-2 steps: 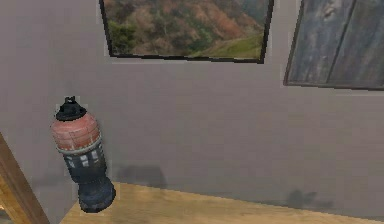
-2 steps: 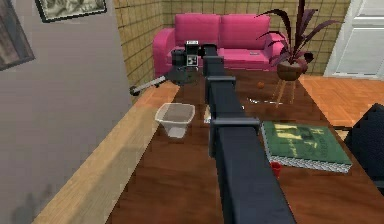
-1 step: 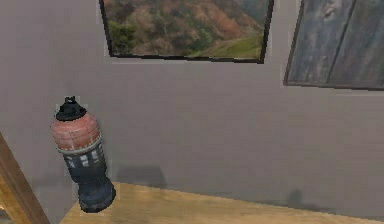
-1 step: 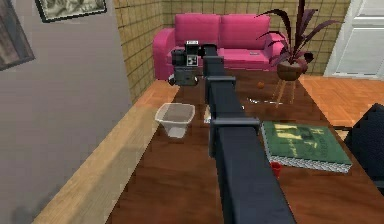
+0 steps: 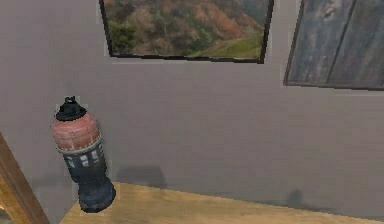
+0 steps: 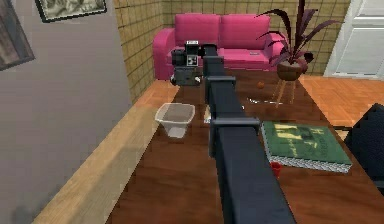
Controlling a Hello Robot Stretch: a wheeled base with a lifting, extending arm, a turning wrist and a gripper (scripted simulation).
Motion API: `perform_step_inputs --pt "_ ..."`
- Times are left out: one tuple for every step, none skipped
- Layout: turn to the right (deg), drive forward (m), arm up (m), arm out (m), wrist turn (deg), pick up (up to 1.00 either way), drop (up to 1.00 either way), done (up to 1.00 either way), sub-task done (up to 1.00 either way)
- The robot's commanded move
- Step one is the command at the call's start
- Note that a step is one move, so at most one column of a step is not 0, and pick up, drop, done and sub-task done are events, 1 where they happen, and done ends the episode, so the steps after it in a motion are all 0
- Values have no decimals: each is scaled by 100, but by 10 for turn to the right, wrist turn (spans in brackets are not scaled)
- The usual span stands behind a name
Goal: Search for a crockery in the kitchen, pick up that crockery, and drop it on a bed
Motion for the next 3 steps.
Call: perform_step_inputs --pt "0 0 -18 0 0 0 0 0 0" --pt "0 0 0 0 0 100 0 0 0" --pt "0 0 10 0 0 0 0 0 0"
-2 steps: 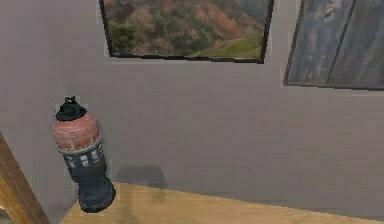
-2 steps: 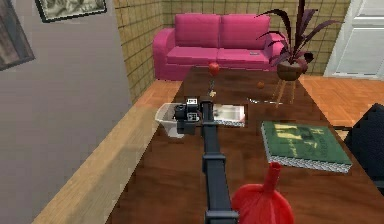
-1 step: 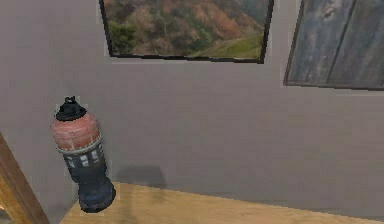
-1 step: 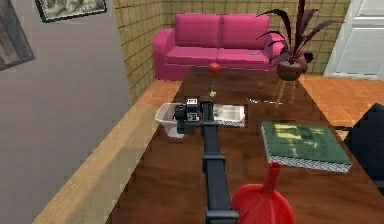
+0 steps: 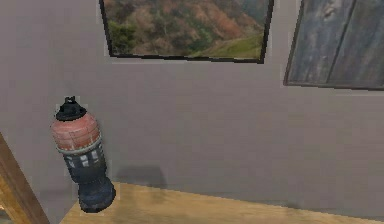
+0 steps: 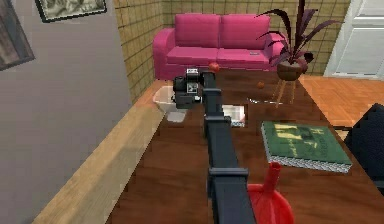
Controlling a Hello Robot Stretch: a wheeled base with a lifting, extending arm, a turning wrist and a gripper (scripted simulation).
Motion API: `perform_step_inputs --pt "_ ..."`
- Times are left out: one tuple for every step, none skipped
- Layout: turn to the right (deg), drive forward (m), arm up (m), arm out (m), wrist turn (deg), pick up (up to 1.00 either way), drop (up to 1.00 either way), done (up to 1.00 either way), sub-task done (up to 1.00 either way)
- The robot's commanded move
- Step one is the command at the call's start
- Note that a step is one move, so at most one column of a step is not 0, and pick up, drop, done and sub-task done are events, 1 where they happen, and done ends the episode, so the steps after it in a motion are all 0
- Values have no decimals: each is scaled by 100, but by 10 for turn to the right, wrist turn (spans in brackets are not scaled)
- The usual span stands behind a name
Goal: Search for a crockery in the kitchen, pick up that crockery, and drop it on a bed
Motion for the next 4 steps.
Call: perform_step_inputs --pt "0 0 8 0 0 0 0 0 0" --pt "0 0 0 0 -450 0 0 0 0" --pt "0 0 0 0 -450 0 0 0 0" --pt "0 0 0 0 -420 0 0 0 0"
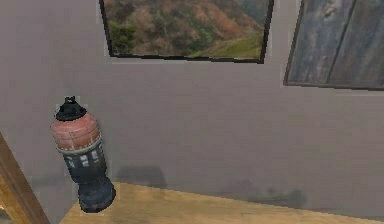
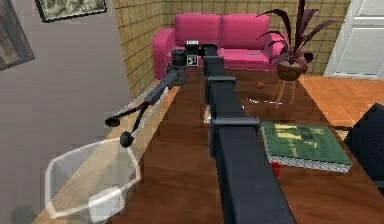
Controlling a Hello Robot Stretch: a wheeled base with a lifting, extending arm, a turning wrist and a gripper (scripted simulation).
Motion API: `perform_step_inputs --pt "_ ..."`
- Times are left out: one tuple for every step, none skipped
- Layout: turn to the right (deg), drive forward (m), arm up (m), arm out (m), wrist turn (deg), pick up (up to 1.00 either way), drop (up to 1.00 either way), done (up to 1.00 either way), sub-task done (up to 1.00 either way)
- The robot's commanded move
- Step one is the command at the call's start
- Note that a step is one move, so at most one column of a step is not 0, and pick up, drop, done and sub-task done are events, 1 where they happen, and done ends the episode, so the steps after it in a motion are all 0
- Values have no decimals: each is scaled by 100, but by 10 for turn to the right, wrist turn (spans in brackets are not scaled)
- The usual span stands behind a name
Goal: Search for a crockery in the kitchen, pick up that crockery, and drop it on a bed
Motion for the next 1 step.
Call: perform_step_inputs --pt "0 0 0 -44 0 0 0 0 0"
